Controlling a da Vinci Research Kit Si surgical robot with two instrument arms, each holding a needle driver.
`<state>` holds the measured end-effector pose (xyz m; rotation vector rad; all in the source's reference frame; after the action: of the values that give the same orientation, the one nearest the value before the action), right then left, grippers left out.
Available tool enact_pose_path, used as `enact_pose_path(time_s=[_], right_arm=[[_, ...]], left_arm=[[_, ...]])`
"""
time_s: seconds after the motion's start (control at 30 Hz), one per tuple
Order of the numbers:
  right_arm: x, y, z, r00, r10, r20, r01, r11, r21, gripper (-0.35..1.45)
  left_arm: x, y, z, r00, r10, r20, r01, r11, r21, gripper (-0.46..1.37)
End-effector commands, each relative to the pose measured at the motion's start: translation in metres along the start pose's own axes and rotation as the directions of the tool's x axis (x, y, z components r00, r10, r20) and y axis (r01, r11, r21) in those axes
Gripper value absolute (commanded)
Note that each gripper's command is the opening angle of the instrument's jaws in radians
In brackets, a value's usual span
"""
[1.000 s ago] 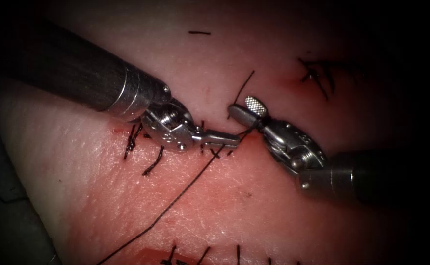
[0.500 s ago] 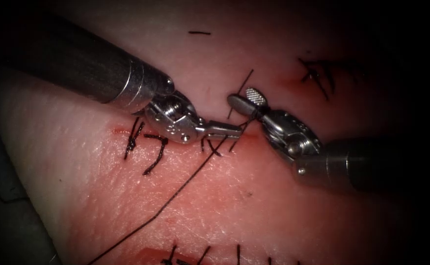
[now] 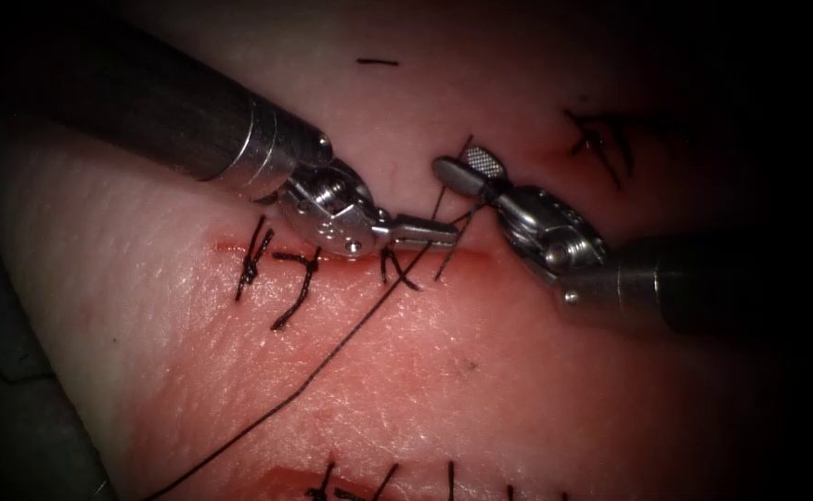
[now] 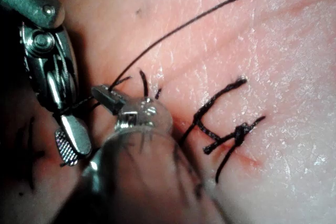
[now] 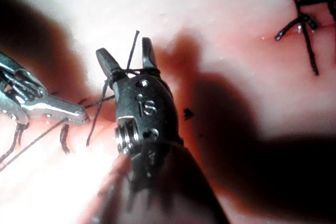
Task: Wound Closure
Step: Grab the short tail with the right gripper
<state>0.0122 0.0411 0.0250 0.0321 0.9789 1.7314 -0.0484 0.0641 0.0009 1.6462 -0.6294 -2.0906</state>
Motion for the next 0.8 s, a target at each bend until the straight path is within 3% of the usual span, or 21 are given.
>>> enact_pose_path(time_s=[0.03, 0.5, 0.6, 0.63, 0.67, 0.8], right_arm=[[0.0000, 0.0000, 0.0000, 1.000, 0.000, -0.001, 0.000, 1.000, 0.000, 0.63], [-0.0008, -0.0010, 0.0008, 1.000, 0.005, -0.004, -0.005, 1.000, 0.008, 0.48], [-0.0010, -0.0010, 0.0008, 1.000, 0.004, 0.000, -0.004, 1.000, 0.006, 0.33], [-0.0011, -0.0009, 0.0007, 1.000, 0.003, 0.007, -0.003, 1.000, 0.002, -0.12], [-0.0012, -0.0009, 0.0007, 1.000, 0.001, 0.015, -0.001, 1.000, -0.013, -0.35], [-0.0012, -0.0008, 0.0007, 0.999, 0.027, 0.024, -0.026, 0.998, -0.052, -0.35]], left_arm=[[0.0000, 0.0000, 0.0000, 1.000, -0.002, 0.000, 0.002, 1.000, -0.007, -0.35], [0.0001, 0.0003, -0.0002, 1.000, 0.001, -0.001, -0.001, 1.000, -0.007, -0.35], [0.0001, 0.0003, -0.0003, 1.000, 0.001, -0.001, -0.001, 1.000, -0.007, -0.35], [0.0001, 0.0003, -0.0003, 1.000, 0.002, -0.001, -0.002, 1.000, -0.007, -0.35], [0.0001, 0.0004, -0.0003, 1.000, 0.002, -0.001, -0.002, 1.000, -0.007, -0.35], [0.0002, 0.0004, -0.0004, 1.000, 0.002, -0.002, -0.002, 1.000, -0.007, -0.35]])
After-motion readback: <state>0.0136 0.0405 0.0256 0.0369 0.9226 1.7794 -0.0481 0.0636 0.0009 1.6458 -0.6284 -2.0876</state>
